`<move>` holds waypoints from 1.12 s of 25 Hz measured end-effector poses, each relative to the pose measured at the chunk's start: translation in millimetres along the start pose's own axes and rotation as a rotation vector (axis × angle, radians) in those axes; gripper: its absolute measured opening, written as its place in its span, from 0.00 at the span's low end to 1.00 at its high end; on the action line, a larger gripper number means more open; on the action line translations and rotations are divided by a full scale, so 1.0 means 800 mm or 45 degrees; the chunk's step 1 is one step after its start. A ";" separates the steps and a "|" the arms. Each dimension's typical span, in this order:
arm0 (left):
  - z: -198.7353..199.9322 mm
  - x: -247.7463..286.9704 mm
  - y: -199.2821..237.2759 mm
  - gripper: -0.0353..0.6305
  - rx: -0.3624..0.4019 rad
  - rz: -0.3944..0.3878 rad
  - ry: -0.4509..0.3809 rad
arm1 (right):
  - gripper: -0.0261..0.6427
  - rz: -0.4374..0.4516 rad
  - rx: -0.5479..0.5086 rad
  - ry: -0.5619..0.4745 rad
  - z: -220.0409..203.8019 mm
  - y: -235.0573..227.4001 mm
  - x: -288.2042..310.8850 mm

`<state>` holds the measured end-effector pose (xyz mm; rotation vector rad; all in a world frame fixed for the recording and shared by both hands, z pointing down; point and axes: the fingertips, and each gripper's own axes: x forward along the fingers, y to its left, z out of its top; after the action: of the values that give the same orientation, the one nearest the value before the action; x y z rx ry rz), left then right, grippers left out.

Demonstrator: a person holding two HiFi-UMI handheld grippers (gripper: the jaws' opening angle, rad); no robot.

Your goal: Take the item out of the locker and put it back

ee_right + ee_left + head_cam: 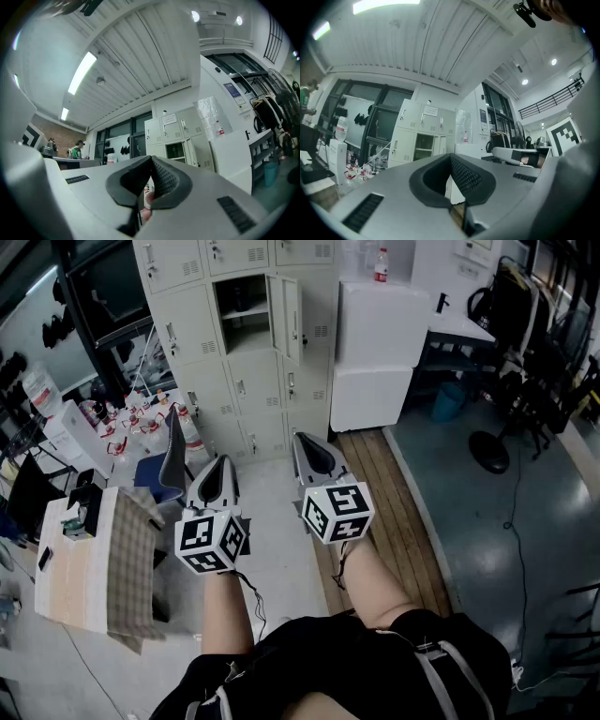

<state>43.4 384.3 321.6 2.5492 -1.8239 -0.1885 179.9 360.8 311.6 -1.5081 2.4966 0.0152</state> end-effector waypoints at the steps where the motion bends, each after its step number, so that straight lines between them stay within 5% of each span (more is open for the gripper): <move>1: 0.000 0.001 0.003 0.07 0.001 -0.001 0.000 | 0.06 0.004 0.015 -0.005 -0.001 0.002 0.003; 28: -0.013 -0.005 0.154 0.07 -0.017 -0.054 0.003 | 0.06 -0.026 0.060 0.005 -0.047 0.102 0.108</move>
<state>-73.2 347.4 340.7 2.5793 -1.7623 -0.1968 62.6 319.6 322.8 -1.5164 2.4670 -0.0495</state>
